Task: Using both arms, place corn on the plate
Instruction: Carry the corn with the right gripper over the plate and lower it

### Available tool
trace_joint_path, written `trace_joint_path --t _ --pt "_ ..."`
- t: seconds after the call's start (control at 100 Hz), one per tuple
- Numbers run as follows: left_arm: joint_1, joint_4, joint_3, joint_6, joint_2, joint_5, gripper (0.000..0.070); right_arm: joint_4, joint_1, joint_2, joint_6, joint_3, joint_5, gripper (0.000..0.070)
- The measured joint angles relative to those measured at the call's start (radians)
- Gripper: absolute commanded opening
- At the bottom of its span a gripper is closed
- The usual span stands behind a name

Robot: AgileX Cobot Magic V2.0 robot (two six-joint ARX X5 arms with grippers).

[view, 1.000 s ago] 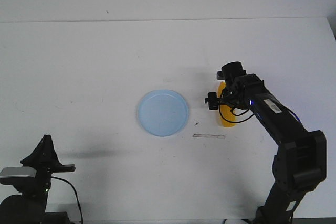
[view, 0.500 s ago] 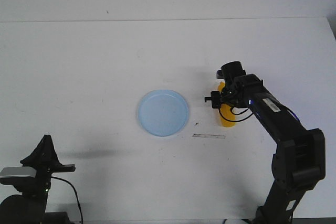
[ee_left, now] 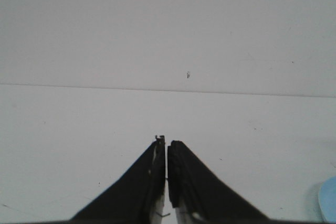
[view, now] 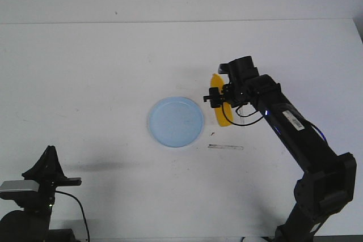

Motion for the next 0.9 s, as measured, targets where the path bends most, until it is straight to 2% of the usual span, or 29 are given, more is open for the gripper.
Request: trace_joint_path --t 0.09,0.2,0.46,0.6,0.68,0.9 --pt "0.000 0.000 0.000 0.000 0.000 0.000 0.0001 0.024 0.060 0.002 0.000 -0.003 -0.088 0.0322" --pt "0.000 0.000 0.000 0.000 0.000 0.000 0.0001 0.080 0.139 0.005 0.000 -0.003 -0.129 0.0323" --pt "0.000 0.000 0.000 0.000 0.000 0.000 0.0001 0.133 0.260 0.094 0.033 -0.003 -0.136 0.0324" --pt "0.000 0.000 0.000 0.000 0.000 0.000 0.0001 0.160 0.265 0.139 0.056 -0.003 -0.133 0.0326" --pt "0.000 0.000 0.000 0.000 0.000 0.000 0.0001 0.160 0.264 0.155 0.064 -0.003 -0.130 0.0353" --pt "0.000 -0.006 0.000 0.000 0.000 0.000 0.0001 0.170 0.263 0.163 0.074 -0.003 -0.127 0.0354"
